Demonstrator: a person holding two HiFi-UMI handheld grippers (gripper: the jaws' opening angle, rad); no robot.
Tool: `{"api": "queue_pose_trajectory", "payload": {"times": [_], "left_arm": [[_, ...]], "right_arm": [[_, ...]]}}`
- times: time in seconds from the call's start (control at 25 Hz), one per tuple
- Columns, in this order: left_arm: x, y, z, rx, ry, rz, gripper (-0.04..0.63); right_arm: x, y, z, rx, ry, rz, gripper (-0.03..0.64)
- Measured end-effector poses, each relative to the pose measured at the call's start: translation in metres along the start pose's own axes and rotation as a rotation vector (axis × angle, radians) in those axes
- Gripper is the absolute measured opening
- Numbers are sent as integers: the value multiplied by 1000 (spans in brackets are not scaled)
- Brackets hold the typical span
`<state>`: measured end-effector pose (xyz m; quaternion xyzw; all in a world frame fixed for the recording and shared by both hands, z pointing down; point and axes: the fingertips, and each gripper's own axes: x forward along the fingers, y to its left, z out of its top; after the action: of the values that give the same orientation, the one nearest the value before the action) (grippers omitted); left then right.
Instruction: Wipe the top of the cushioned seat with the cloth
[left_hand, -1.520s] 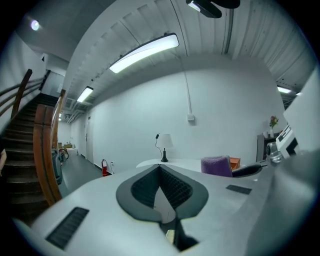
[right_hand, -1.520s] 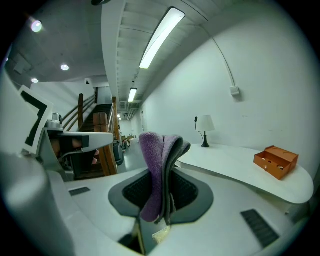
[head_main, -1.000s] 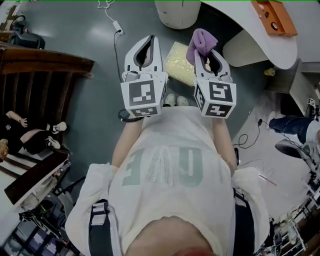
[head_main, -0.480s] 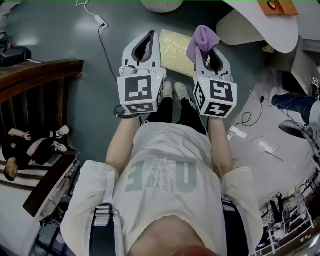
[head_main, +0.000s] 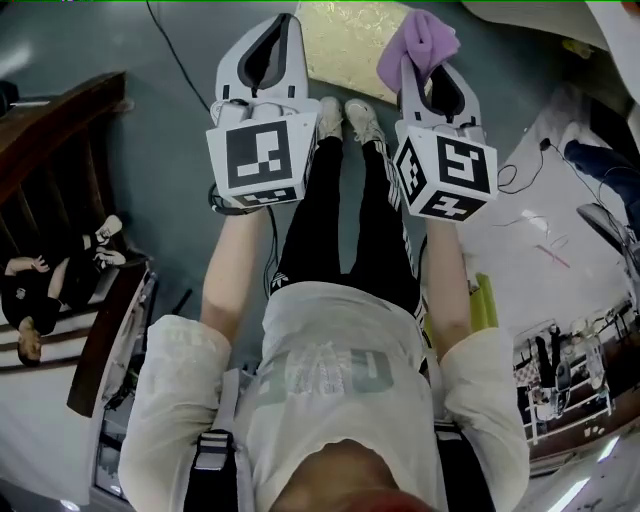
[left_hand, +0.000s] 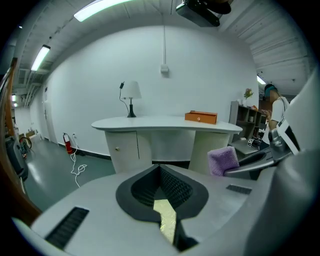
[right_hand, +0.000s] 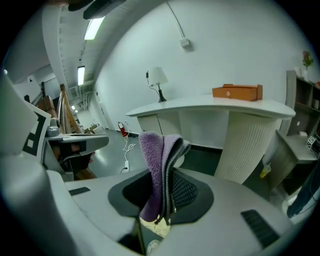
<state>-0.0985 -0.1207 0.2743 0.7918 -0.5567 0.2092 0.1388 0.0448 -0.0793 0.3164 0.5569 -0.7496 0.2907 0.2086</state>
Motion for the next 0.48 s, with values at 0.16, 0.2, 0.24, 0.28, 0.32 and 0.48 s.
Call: {"api": "queue_pose_trajectory", "payload": {"times": [0.16, 0.2, 0.24, 0.28, 0.32, 0.48], "left_arm": [[24, -2, -56, -17, 51, 1, 6], [28, -3, -65, -16, 54, -4, 6], [31, -4, -72, -13, 56, -11, 6], [34, -5, -78, -11, 59, -17, 6], [37, -7, -83, -10, 64, -22, 6], [46, -11, -94, -18, 73, -32, 6]], "right_arm": [[33, -10, -51, 31, 60, -4, 92], [40, -10, -59, 37, 69, -5, 92], [45, -10, -67, 42, 77, -5, 92], [50, -9, -72, 46, 84, -4, 92], [53, -9, -76, 47, 90, -2, 92], [64, -9, -85, 42, 106, 3, 92]]}}
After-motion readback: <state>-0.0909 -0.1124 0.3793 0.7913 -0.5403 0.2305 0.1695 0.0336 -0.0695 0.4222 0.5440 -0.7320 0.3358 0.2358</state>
